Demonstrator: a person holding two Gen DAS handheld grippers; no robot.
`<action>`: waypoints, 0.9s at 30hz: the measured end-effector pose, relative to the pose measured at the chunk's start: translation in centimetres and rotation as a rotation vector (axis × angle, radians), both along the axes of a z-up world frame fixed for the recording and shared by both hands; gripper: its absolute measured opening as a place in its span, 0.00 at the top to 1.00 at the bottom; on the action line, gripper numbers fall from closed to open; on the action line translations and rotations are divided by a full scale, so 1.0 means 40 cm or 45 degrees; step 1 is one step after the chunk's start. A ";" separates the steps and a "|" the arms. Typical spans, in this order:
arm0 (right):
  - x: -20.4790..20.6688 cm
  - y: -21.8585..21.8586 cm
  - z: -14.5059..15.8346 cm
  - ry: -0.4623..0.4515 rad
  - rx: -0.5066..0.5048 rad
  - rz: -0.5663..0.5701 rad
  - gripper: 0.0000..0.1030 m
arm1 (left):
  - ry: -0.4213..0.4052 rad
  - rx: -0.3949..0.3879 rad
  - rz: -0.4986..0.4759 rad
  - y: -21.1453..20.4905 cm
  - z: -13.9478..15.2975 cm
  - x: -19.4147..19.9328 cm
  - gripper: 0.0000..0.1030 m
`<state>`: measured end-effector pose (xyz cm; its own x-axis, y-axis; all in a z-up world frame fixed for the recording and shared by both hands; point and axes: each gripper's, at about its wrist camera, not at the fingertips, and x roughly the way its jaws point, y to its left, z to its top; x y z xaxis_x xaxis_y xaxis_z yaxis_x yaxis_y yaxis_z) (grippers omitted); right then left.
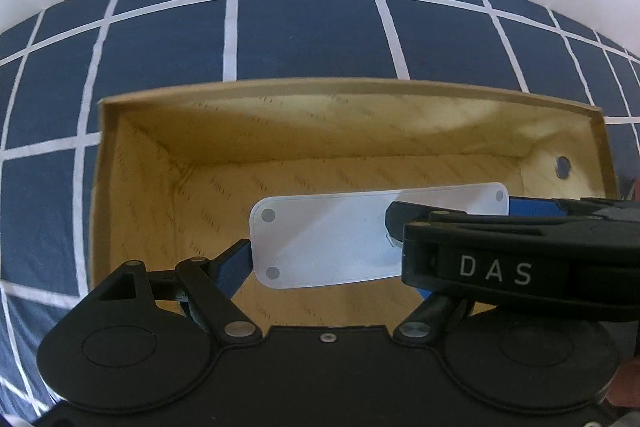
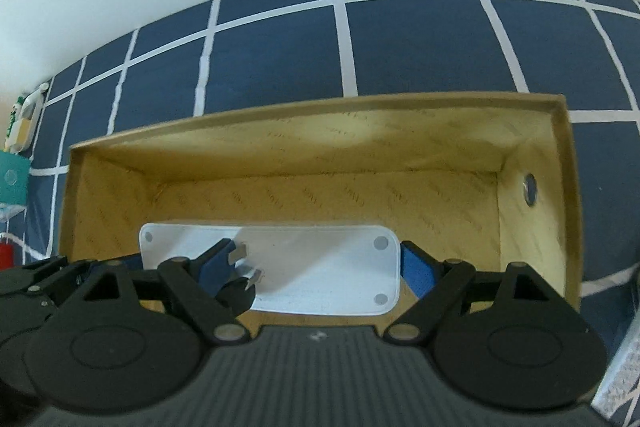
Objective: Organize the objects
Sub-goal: 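Lift the power strip with the right gripper and carry it over the box, then lower the power strip into the box and open the right gripper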
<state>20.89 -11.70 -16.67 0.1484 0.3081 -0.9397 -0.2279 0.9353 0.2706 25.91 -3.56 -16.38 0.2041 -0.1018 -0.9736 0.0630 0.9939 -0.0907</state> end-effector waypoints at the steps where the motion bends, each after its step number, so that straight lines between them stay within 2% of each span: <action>1: 0.007 0.001 -0.008 0.002 -0.002 -0.004 0.16 | 0.004 -0.003 -0.002 -0.001 -0.009 0.010 0.23; 11: 0.068 0.014 -0.062 0.017 -0.024 -0.005 0.16 | 0.026 -0.022 0.009 0.007 -0.058 0.062 0.23; 27: 0.096 0.040 -0.069 0.041 -0.078 -0.032 0.15 | 0.053 -0.073 0.026 0.023 -0.074 0.082 0.23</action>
<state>24.75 -10.08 -19.45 0.1250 0.2460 -0.9612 -0.1962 0.9558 0.2191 29.19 -2.63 -19.35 0.1659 -0.1537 -0.9741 0.0373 0.9880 -0.1496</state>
